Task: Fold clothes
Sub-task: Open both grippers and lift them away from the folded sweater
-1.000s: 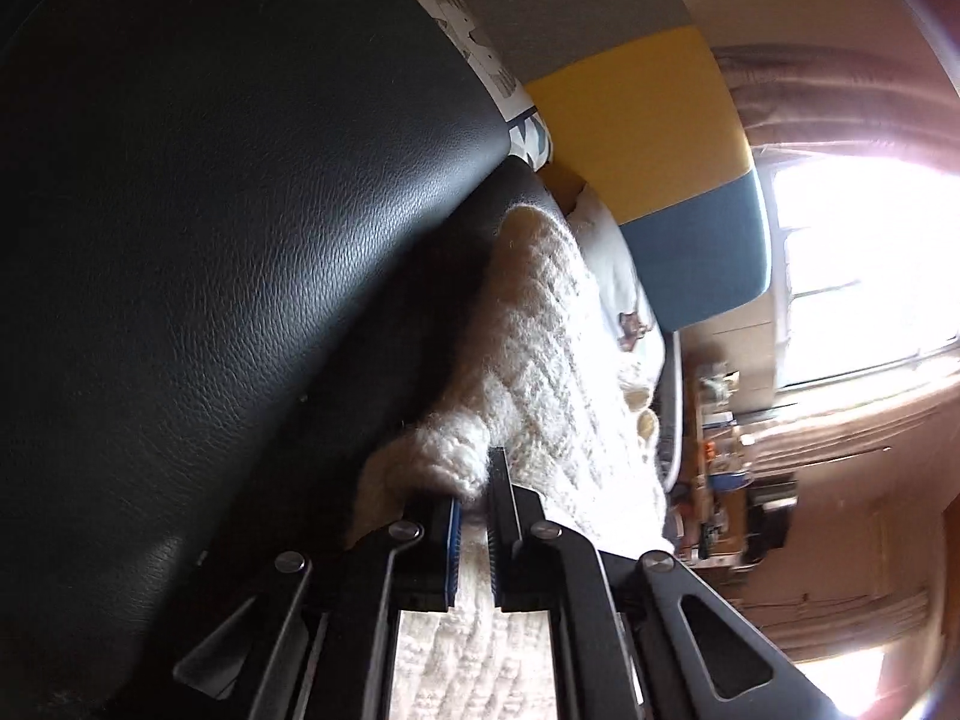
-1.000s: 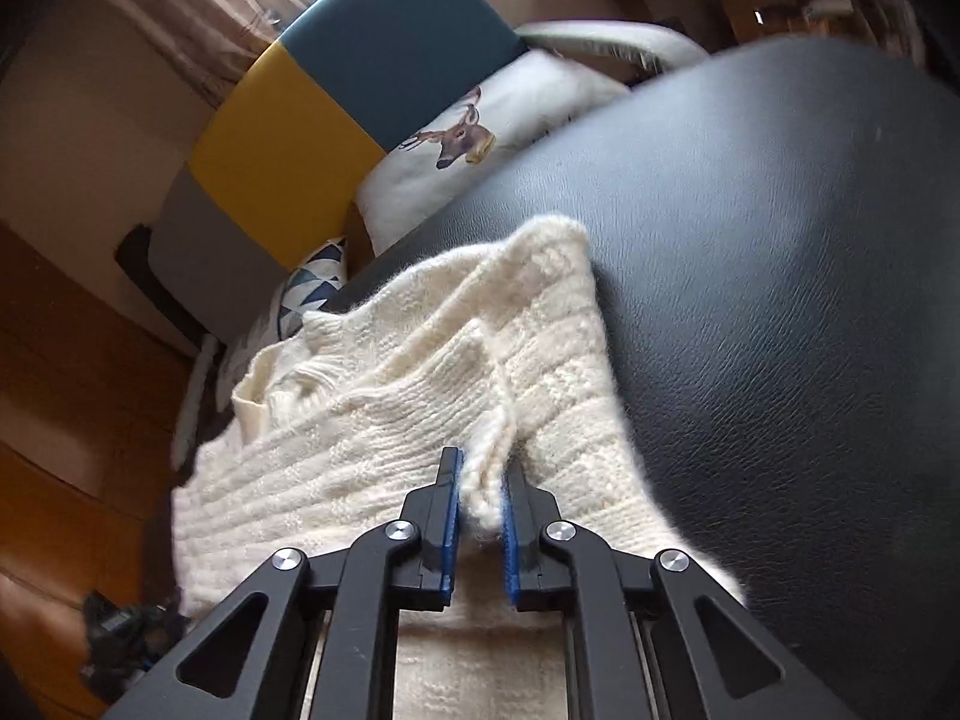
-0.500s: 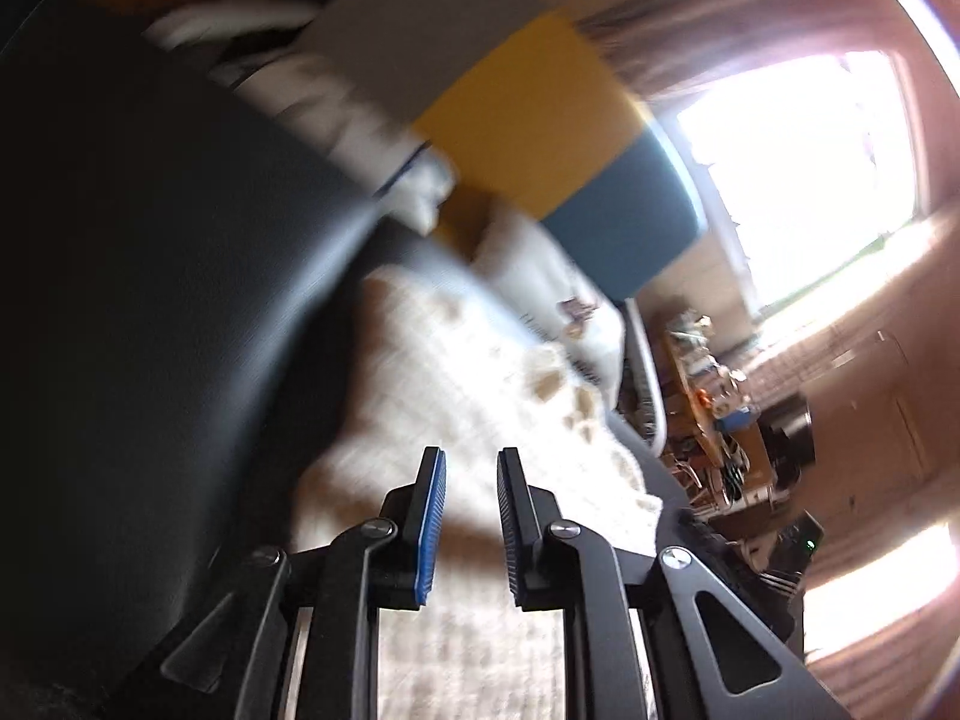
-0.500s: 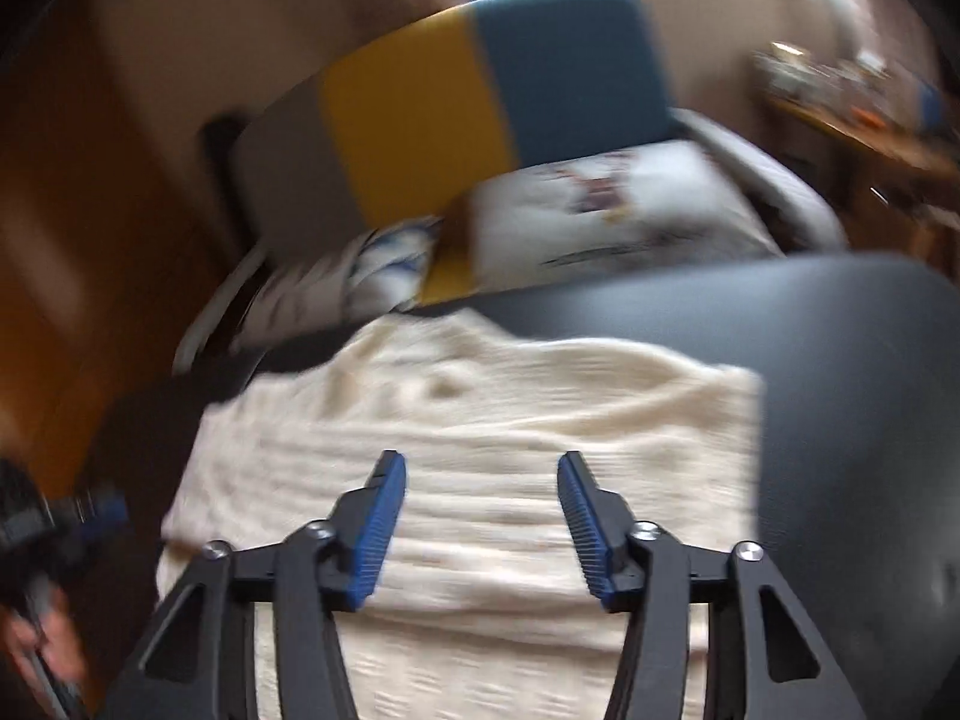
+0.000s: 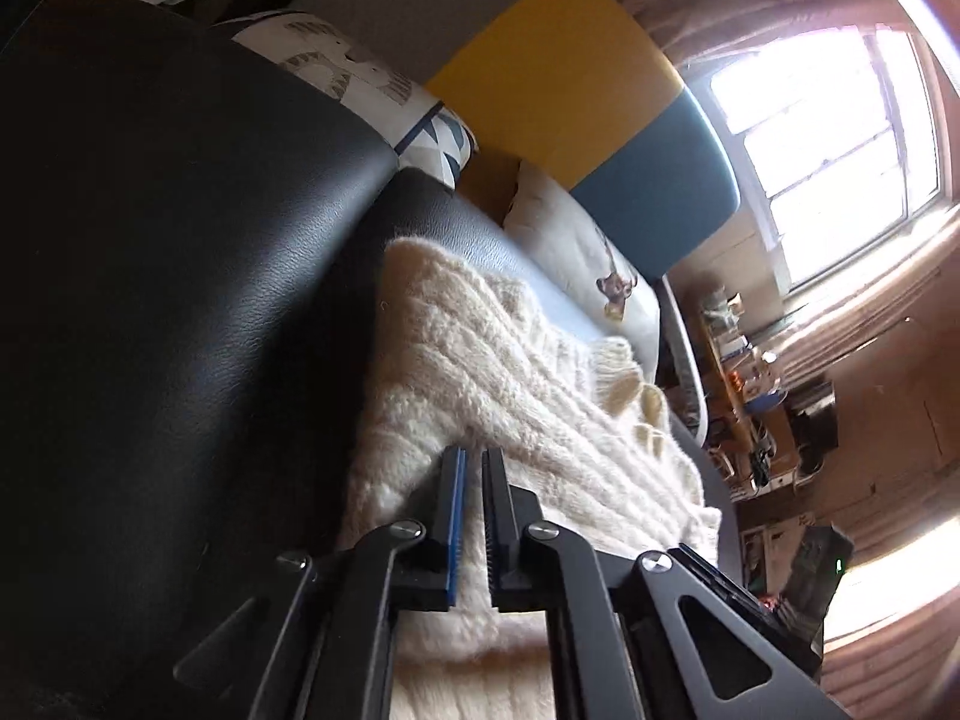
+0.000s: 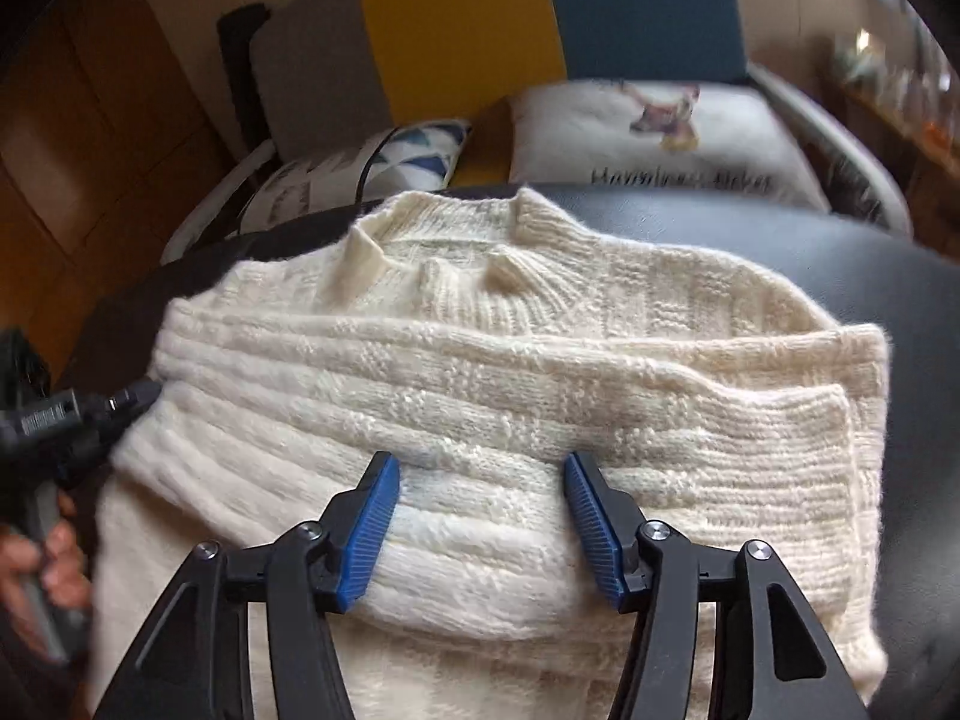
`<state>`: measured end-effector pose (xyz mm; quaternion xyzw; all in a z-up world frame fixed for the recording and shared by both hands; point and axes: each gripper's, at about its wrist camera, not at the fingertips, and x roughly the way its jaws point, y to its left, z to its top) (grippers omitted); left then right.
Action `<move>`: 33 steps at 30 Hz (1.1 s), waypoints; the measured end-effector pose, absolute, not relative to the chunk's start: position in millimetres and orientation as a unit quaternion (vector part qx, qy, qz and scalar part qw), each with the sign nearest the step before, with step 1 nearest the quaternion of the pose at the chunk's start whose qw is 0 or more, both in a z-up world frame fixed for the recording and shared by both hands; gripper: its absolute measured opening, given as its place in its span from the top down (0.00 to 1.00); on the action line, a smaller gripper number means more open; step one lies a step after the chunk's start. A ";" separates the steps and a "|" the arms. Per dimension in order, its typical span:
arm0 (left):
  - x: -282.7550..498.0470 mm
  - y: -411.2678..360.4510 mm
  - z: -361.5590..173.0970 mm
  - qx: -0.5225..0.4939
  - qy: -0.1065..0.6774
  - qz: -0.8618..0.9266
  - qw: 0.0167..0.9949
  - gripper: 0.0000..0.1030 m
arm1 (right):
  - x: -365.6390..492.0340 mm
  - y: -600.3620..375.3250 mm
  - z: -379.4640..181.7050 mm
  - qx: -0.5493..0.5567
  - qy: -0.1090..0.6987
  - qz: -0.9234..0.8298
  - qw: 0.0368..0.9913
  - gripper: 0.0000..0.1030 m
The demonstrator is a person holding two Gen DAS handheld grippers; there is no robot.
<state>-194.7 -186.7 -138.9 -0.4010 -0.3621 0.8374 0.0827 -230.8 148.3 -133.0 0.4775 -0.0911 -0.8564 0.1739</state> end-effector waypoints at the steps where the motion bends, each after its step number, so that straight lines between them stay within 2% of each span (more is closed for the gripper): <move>1: -189.5 -186.0 -136.8 -0.396 -0.361 0.840 0.087 0.83 | -236.5 145.1 -125.6 0.479 -0.115 -0.846 0.202 0.40; 2: -183.8 -183.1 -136.1 -0.391 -0.355 0.844 0.094 0.83 | -244.0 136.9 -118.7 0.480 -0.137 -0.833 0.240 0.38; 4: -173.7 -176.0 -134.9 -0.382 -0.340 0.852 0.110 0.82 | -259.7 117.0 -106.8 0.483 -0.177 -0.798 0.314 0.19; 6: -168.3 -163.9 -135.8 -0.383 -0.307 0.863 0.121 0.82 | -279.1 79.1 -105.0 0.503 -0.193 -0.750 0.383 0.12; 9: -160.9 -156.7 -146.3 -0.390 -0.282 0.867 0.129 0.82 | -312.9 19.4 -106.9 0.536 -0.175 -0.704 0.432 0.10; 14: -165.0 -158.5 -155.0 -0.384 -0.300 0.862 0.140 0.82 | -361.9 -65.1 -122.1 0.588 -0.104 -0.659 0.456 0.10; 19: -164.4 -163.8 -162.2 -0.378 -0.321 0.855 0.152 0.82 | -361.4 -111.3 -151.6 0.660 -0.013 -0.572 0.487 0.11; 21: -165.2 -167.6 -164.4 -0.375 -0.335 0.850 0.157 0.83 | -352.5 -120.3 -147.2 0.649 -0.004 -0.566 0.508 0.19; 23: -165.3 -170.1 -165.9 -0.374 -0.344 0.846 0.160 0.83 | -345.1 -129.4 -144.5 0.629 0.005 -0.584 0.514 0.40; 24: -165.1 -170.5 -165.9 -0.373 -0.345 0.846 0.161 0.83 | -341.9 -134.0 -147.8 0.623 0.024 -0.599 0.503 0.66; 25: -164.8 -171.0 -165.7 -0.373 -0.345 0.846 0.161 0.83 | -338.9 -138.6 -153.3 0.620 0.055 -0.618 0.480 0.88; 31: -163.9 -173.9 -165.0 -0.373 -0.346 0.845 0.161 0.83 | -335.9 -121.8 -153.9 0.545 0.094 -0.740 0.383 0.93; 33: -164.0 -173.7 -164.1 -0.376 -0.342 0.846 0.159 0.83 | -330.3 -120.9 -152.8 0.533 0.096 -0.751 0.378 0.93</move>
